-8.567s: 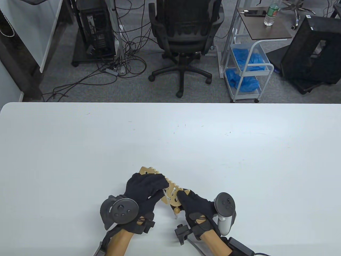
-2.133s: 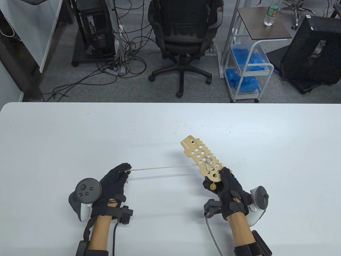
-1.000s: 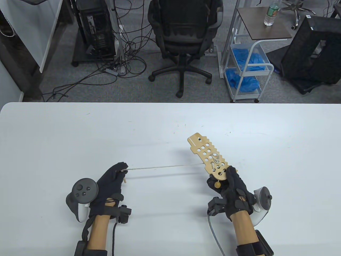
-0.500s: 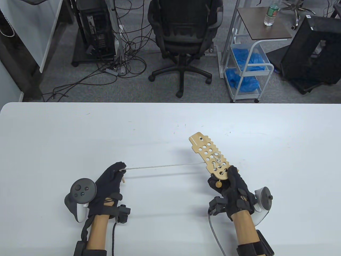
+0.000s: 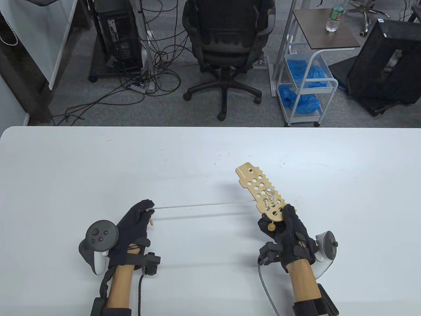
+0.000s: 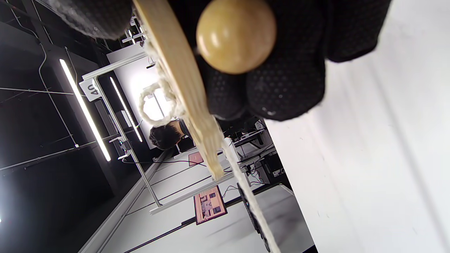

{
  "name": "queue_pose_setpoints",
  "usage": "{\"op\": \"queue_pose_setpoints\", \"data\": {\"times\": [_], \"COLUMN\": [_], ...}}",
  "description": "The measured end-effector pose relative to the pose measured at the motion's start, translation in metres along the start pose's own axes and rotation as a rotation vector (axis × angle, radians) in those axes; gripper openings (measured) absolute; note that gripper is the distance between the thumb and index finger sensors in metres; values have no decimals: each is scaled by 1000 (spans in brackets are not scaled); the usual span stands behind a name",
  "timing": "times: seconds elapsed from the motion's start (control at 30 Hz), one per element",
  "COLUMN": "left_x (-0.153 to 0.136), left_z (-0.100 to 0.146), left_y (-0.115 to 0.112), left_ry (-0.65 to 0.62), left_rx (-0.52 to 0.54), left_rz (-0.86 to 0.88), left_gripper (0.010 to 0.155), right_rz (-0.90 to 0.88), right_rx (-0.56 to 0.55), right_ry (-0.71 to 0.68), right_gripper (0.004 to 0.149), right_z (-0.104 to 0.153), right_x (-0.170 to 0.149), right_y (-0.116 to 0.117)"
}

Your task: Remove rope from all holes on crocodile lacing toy

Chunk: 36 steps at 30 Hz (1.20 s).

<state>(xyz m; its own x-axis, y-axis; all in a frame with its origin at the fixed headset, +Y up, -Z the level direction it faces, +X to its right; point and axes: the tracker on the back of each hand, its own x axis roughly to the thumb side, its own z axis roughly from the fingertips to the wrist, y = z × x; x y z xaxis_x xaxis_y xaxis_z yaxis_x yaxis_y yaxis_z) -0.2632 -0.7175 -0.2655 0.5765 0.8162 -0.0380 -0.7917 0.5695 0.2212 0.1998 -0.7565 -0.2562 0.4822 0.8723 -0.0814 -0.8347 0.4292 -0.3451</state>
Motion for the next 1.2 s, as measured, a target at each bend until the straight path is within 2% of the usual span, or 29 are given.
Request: {"op": "queue_pose_setpoints", "data": {"times": [1.2], "left_x": [-6], "left_z": [-1], "left_y": [4], "left_ry": [37], "left_rx": [19], "left_rz": [9], "left_gripper": [46], "right_rz": [-53], "right_rx": [-36], "right_ry": [35], "right_gripper": [52], "right_z": [-3], "right_x": [1], "right_y": [-9]}}
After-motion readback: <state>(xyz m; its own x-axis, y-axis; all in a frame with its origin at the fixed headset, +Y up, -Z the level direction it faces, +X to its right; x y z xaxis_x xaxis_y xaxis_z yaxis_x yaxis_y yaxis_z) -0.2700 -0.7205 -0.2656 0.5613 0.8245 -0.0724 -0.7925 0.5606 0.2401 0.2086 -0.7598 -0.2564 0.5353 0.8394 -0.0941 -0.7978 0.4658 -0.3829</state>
